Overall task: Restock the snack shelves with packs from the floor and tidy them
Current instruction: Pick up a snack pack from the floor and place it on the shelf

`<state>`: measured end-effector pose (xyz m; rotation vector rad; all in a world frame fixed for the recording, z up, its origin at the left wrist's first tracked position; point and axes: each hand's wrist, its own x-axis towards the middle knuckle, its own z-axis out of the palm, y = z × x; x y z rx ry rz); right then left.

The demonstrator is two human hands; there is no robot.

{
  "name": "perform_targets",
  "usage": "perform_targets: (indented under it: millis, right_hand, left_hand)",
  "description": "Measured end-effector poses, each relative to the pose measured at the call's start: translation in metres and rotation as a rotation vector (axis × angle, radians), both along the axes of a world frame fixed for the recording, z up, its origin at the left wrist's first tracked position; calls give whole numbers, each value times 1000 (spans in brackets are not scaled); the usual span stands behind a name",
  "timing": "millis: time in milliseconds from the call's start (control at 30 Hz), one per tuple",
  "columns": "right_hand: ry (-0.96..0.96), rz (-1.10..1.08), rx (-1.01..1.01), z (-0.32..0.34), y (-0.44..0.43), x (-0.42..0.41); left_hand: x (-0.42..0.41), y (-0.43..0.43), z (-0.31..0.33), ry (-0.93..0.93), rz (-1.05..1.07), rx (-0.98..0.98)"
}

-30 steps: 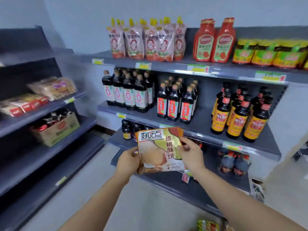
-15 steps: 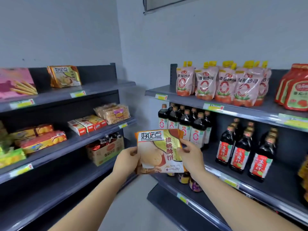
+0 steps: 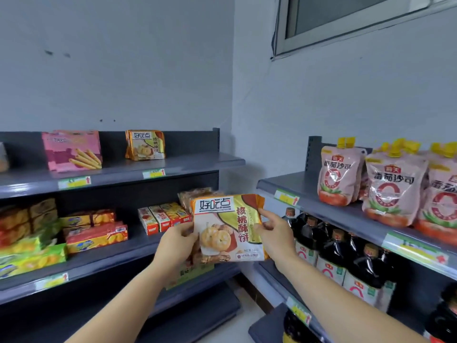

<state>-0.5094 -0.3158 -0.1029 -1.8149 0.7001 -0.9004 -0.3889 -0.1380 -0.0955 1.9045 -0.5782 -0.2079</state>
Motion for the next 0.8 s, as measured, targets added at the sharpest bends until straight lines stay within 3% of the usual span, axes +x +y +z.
perform_targets:
  millis: [800]
  right_hand:
    - [-159, 246, -57, 87, -76, 361]
  left_hand:
    - [310, -52, 92, -154, 209, -121]
